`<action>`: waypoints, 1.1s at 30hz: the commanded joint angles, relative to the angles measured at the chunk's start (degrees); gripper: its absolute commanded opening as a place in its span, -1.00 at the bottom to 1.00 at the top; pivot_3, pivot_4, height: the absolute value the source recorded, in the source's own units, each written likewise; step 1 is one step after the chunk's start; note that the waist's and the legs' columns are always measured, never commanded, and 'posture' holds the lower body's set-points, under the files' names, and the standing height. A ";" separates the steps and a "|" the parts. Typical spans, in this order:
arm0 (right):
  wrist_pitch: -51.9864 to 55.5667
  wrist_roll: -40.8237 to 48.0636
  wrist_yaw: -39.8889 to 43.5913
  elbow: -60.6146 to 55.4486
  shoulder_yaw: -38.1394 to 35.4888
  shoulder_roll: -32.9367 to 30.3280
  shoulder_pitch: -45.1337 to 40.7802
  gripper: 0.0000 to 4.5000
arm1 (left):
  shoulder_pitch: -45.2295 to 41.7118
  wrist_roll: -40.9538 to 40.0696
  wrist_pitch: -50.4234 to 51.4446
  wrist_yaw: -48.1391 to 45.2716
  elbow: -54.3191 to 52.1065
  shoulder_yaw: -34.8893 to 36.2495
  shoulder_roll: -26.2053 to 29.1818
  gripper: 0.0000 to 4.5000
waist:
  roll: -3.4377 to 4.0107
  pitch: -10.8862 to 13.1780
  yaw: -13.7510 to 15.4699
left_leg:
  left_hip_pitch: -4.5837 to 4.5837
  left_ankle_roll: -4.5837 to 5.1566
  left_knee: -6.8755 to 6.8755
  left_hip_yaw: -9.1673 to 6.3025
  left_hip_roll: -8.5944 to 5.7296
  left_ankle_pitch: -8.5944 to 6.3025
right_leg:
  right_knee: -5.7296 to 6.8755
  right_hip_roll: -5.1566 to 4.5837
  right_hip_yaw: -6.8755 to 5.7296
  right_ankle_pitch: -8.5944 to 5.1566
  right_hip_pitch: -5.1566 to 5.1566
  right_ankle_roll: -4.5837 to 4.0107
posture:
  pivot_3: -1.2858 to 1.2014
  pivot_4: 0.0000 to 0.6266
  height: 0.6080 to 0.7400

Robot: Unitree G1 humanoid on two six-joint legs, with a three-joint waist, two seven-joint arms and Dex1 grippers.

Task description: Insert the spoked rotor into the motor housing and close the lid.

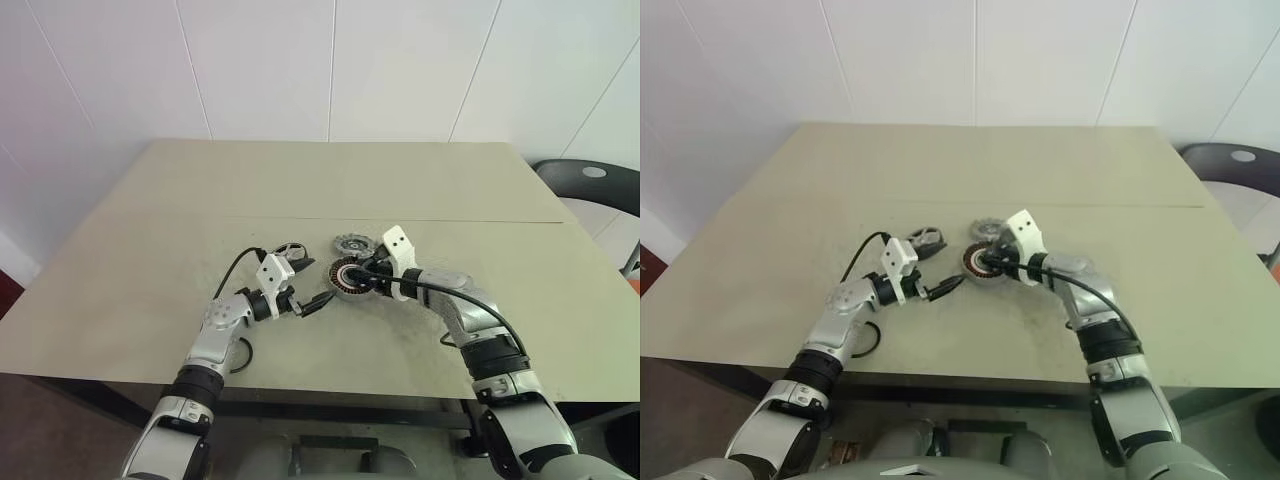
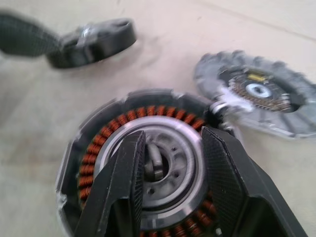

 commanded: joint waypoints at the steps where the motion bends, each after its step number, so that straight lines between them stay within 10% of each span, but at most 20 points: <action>1: -0.73 1.28 -0.78 -1.50 -1.89 0.51 -2.01 -0.16 | -0.82 0.45 -0.63 -0.06 -0.64 -0.29 -0.06 1.00 | 0.00 0.00 -0.02 | 0.00 0.00 -0.01 0.00 0.00 0.00 | 0.00 0.00 0.00 0.00 0.00 0.00 | 0.03 -1.00 1.00; 9: -3.11 -3.68 -0.55 -0.02 2.74 -1.24 -1.00 -0.16 | -0.83 0.72 -0.57 -0.04 -0.49 -0.20 -0.16 1.00 | 0.01 0.00 -0.03 | -0.01 0.00 -0.01 0.01 0.00 0.00 | -0.01 -0.01 0.00 -0.01 -0.03 -0.01 | 0.03 -1.00 1.00; 17: -6.17 -7.65 -0.48 1.16 6.11 -2.06 -0.04 -0.99 | -1.11 0.74 -0.61 0.02 -0.29 -0.23 -0.08 1.00 | 0.00 0.00 0.01 | 0.01 0.00 0.03 0.00 0.00 0.00 | 0.01 -0.01 0.00 -0.01 0.00 -0.02 | 0.03 -1.00 1.00; 33: -10.77 -10.26 -1.64 4.70 6.00 -2.90 -0.48 -0.99 | -1.45 0.79 -0.60 -0.29 0.11 -0.23 0.24 1.00 | -0.01 0.00 0.08 | 0.06 0.00 0.07 0.00 0.00 0.00 | 0.02 0.00 0.00 -0.05 0.08 -0.11 | 0.03 -1.00 1.00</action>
